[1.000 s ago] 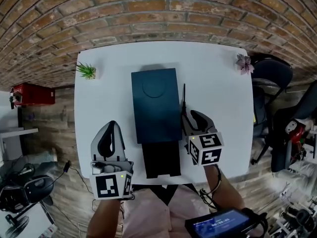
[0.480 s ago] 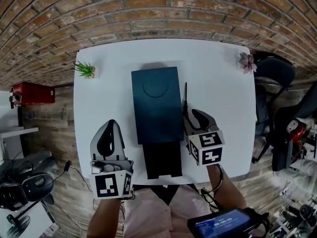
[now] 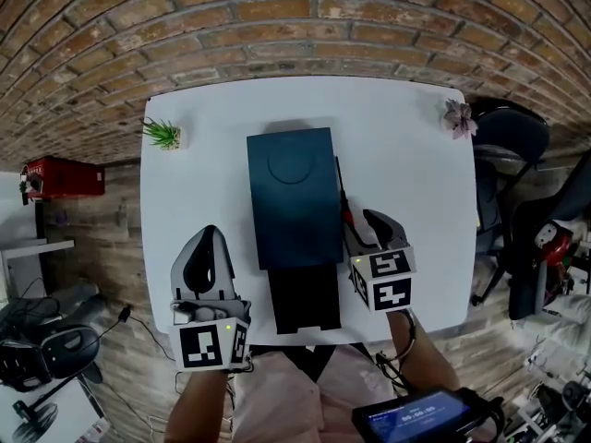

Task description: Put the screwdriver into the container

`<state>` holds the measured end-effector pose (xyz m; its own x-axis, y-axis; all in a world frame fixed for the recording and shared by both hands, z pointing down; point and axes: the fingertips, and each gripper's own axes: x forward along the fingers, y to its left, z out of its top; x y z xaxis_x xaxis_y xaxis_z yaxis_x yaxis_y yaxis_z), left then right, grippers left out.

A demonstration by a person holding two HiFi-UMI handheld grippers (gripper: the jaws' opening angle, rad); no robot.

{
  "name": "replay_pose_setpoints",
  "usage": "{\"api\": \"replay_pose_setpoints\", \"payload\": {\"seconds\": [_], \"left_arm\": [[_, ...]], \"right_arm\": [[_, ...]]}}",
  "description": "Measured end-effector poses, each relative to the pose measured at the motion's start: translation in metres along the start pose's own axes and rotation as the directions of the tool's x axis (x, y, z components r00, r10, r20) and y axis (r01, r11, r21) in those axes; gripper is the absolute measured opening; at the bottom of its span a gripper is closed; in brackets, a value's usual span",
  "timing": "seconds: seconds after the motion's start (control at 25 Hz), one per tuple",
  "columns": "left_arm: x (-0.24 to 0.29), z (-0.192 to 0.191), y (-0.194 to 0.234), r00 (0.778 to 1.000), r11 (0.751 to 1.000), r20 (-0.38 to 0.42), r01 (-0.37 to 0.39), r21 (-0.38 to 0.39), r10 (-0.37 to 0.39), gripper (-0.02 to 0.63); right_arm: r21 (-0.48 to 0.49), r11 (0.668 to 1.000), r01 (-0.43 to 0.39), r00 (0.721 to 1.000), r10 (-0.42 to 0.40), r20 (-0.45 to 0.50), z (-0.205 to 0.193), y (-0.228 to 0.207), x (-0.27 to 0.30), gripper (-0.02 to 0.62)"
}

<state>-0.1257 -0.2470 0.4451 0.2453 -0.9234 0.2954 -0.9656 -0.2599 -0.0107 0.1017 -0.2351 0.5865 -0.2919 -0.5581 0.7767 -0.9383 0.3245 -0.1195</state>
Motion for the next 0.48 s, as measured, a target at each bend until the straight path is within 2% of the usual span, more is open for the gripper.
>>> {"api": "replay_pose_setpoints", "payload": {"seconds": [0.48], "left_arm": [[-0.008,0.001,0.000,1.000,1.000,0.005,-0.006,-0.006,0.006,0.012]], "right_arm": [[0.006,1.000,-0.028,0.998,0.029,-0.062,-0.016,0.009,0.005,0.152]]}}
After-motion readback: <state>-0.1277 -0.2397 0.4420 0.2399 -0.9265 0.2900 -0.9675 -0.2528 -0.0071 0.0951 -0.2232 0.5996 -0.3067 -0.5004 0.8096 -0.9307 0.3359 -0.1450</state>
